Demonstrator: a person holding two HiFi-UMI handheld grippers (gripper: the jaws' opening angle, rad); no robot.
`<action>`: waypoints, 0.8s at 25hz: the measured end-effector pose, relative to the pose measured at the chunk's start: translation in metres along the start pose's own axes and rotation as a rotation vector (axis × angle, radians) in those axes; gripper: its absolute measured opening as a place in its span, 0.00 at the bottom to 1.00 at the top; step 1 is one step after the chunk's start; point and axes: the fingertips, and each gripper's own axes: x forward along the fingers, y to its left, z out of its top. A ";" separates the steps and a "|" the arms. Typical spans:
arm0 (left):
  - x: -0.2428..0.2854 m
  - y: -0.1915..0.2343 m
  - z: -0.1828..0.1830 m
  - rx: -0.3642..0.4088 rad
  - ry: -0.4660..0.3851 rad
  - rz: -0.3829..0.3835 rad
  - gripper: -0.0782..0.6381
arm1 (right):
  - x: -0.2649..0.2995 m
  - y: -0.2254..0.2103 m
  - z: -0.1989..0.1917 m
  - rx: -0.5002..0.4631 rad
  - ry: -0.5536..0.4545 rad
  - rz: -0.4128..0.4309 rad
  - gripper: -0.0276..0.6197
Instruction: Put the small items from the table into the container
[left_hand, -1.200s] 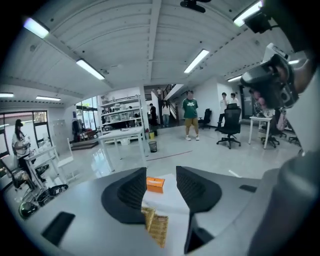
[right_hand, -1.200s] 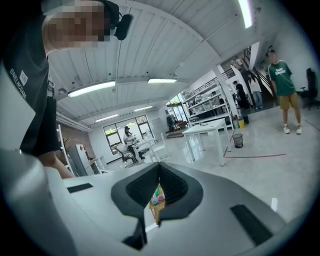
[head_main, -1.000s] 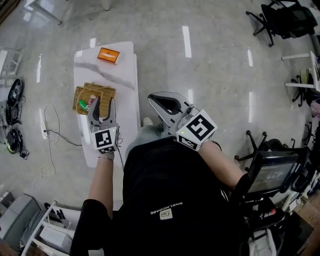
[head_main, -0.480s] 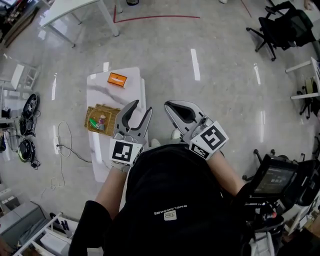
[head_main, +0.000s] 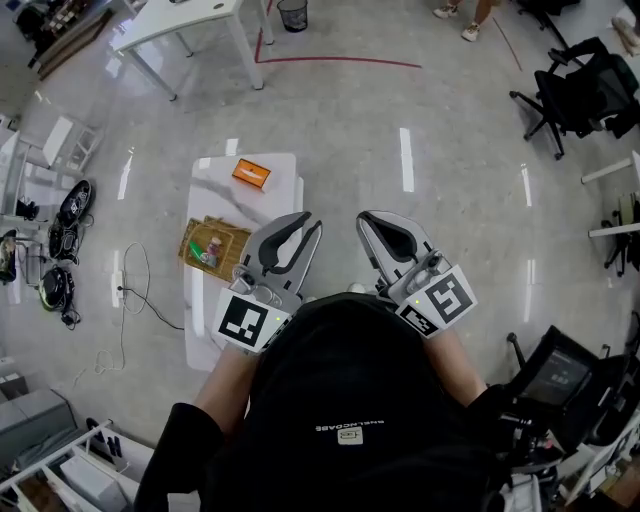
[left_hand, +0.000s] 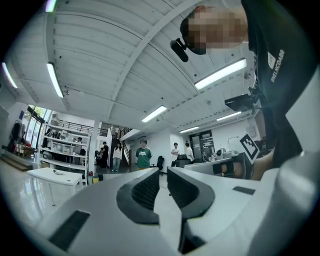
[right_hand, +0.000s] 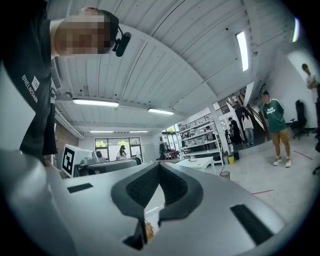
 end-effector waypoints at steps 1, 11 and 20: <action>-0.001 0.003 0.004 0.000 -0.023 0.007 0.15 | 0.001 0.001 0.002 -0.005 -0.006 0.002 0.06; 0.002 -0.002 0.002 -0.019 -0.022 -0.031 0.12 | -0.004 0.012 0.009 -0.047 -0.010 0.000 0.06; -0.003 -0.006 -0.009 -0.059 -0.002 -0.050 0.11 | -0.006 0.012 0.005 -0.017 -0.008 -0.014 0.06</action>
